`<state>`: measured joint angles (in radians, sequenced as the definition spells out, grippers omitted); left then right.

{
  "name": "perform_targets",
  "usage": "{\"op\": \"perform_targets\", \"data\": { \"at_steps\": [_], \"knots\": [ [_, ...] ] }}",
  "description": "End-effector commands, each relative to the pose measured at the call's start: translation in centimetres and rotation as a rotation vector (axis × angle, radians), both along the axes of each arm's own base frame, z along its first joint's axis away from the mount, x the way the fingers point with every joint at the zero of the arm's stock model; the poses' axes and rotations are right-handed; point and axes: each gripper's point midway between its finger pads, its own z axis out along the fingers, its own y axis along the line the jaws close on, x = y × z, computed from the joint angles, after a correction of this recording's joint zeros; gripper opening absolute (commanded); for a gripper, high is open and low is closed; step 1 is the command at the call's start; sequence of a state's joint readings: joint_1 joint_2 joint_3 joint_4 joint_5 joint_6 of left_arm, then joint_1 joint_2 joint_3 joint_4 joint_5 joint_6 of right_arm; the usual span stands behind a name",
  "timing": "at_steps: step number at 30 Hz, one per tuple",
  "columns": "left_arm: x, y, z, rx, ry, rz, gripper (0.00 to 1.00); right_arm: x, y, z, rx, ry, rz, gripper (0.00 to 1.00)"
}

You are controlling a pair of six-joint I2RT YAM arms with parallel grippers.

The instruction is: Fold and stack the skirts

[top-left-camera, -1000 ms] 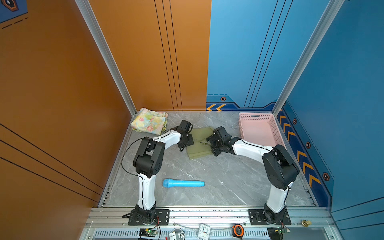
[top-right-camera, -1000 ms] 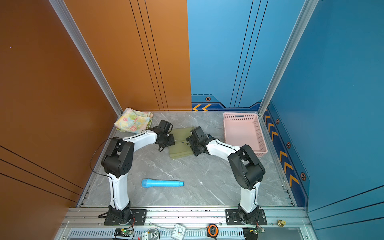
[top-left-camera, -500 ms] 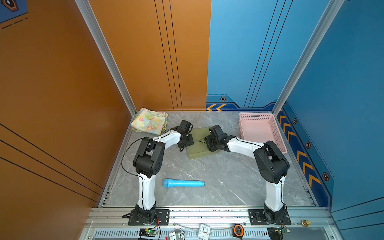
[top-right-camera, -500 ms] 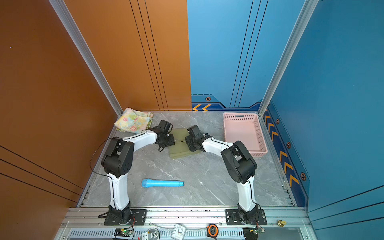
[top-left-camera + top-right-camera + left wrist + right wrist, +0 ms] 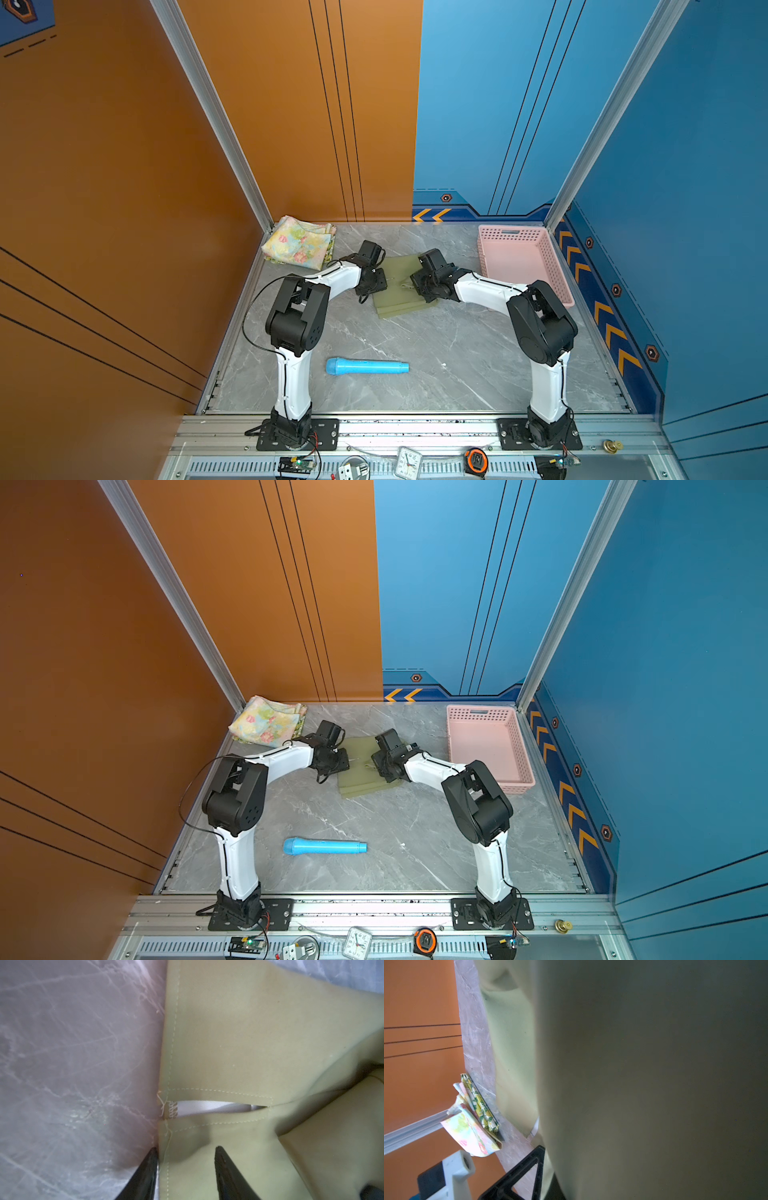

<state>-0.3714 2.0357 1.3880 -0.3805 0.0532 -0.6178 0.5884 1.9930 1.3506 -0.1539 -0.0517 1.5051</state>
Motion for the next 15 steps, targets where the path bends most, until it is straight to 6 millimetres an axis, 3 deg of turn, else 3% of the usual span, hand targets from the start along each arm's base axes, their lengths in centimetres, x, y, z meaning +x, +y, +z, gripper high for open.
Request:
{"op": "perform_targets", "data": {
  "at_steps": [1,9,15],
  "knots": [
    [-4.1,1.8,-5.6,0.065,0.195,0.003,0.46,0.0,-1.5,3.5,-0.07,-0.048,0.093,0.0],
    [-4.3,1.8,-6.1,0.066,0.205,0.0,0.46,-0.8,-3.1,5.2,-0.123,-0.005,0.381,0.0],
    [-4.3,2.0,-6.2,0.065,0.209,0.002,0.46,-1.9,-4.9,6.3,-0.312,0.044,0.695,0.0]
  ]
}}
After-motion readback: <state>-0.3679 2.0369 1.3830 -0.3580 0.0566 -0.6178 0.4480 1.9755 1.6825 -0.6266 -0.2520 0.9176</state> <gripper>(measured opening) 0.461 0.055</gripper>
